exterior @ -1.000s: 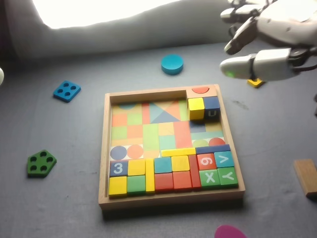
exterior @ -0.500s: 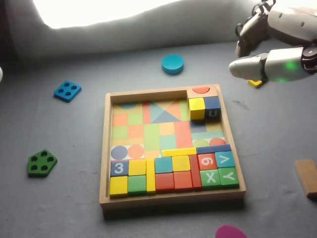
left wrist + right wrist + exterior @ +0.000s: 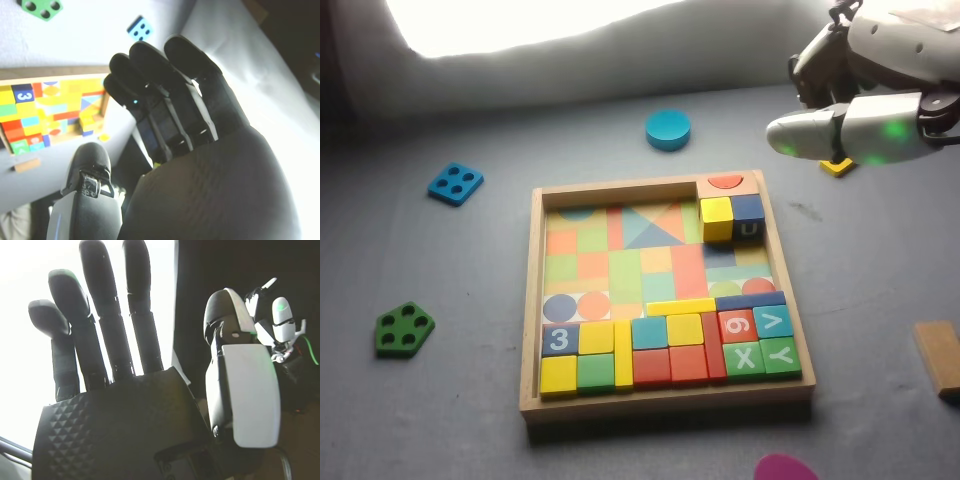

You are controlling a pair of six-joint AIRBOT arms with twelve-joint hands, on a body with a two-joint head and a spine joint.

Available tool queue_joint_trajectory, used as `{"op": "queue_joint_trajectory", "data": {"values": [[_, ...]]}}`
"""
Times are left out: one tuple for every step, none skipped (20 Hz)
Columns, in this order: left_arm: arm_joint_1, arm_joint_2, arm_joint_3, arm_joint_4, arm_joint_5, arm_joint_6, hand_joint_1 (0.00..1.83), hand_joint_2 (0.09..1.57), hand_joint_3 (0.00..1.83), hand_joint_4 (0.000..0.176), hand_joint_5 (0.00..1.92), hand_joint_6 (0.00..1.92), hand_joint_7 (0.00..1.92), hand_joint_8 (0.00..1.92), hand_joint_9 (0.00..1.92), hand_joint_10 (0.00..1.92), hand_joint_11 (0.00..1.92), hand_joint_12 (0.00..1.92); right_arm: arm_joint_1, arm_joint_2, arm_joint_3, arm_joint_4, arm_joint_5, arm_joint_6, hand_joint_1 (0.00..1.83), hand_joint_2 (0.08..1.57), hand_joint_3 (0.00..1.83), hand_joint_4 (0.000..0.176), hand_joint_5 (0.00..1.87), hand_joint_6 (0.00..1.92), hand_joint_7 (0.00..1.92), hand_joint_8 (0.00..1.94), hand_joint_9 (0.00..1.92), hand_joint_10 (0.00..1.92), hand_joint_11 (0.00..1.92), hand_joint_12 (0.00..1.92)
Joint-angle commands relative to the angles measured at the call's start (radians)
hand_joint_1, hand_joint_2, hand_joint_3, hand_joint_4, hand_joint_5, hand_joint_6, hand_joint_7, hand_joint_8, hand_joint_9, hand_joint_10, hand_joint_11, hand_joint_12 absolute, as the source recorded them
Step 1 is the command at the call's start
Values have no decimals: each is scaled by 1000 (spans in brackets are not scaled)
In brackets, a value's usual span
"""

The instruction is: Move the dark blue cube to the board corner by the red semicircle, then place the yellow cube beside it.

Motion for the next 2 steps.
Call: {"op": "queue_joint_trajectory", "data": {"values": [[-10,1,-6,30,-83,2,142,1287,0,0,695,873,873,961,740,1281,464,1679,18,5,-2,1,120,7,56,1200,0,0,935,1047,1039,1014,796,1587,447,1921],[-10,1,-6,30,-83,2,133,1290,0,0,682,884,863,971,731,1287,462,1669,19,5,-2,-11,120,7,60,1202,1,0,934,1052,1028,1036,789,1601,443,1921]]}}
